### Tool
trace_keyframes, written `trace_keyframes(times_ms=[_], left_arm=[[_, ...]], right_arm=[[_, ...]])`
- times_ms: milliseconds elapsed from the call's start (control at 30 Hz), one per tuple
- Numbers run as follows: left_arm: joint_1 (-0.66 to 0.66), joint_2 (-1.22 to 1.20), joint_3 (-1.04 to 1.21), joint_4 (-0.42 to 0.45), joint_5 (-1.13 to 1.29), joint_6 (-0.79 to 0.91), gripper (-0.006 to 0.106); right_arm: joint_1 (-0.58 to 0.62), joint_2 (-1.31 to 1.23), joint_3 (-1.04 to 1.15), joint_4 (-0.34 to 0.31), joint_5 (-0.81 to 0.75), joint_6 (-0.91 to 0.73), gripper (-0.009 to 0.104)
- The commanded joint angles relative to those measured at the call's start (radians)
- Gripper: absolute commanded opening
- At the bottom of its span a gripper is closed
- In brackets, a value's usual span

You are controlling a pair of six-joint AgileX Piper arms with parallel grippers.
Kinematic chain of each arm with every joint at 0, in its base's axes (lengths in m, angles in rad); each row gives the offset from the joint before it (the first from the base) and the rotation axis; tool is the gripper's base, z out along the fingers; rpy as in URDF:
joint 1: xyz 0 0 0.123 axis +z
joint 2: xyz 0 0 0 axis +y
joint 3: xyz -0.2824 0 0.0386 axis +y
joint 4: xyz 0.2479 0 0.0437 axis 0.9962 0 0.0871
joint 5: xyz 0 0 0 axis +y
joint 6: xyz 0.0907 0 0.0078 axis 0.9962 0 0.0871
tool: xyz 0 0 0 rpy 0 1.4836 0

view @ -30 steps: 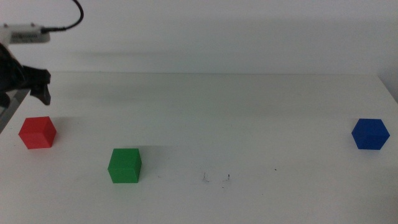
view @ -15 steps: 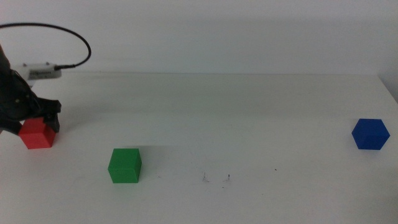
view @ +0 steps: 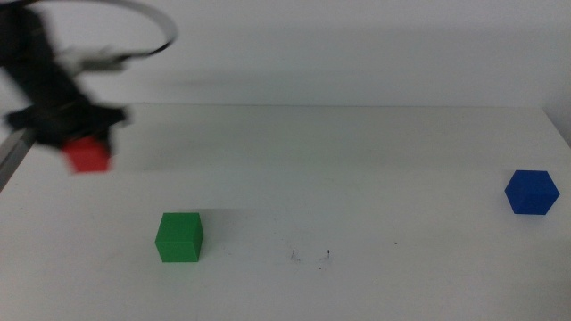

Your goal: Stack red cubes first, then green, then blue cubes in a specific spot.

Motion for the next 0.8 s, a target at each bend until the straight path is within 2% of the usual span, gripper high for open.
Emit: trace_keyframes(times_ms=[0, 133, 267, 333, 433, 767], left_arm=[[-0.153, -0.074, -0.007, 0.052, 0.034, -0.221, -0.002], [-0.41, -0.094, -0.007, 0.045, 0.022, -0.527, -0.002], [-0.597, -0.051, -0.007, 0.051, -0.018, -0.627, -0.002], [-0.663, -0.019, -0.007, 0.088, -0.028, -0.657, -0.002], [-0.715, 0.027, -0.007, 0.125, -0.053, -0.695, -0.002], [-0.754, 0.133, -0.007, 0.065, -0.149, -0.645, -0.002]], right_arm=[[-0.008, -0.004, 0.003, -0.009, -0.001, -0.012, 0.093], [-0.008, -0.004, 0.003, -0.009, -0.001, -0.012, 0.093], [-0.008, -0.004, 0.003, -0.009, -0.001, -0.012, 0.093], [-0.008, -0.004, 0.003, -0.009, -0.001, -0.012, 0.093], [-0.008, -0.004, 0.003, -0.009, -0.001, -0.012, 0.093], [-0.008, -0.004, 0.003, -0.009, -0.001, -0.012, 0.093]])
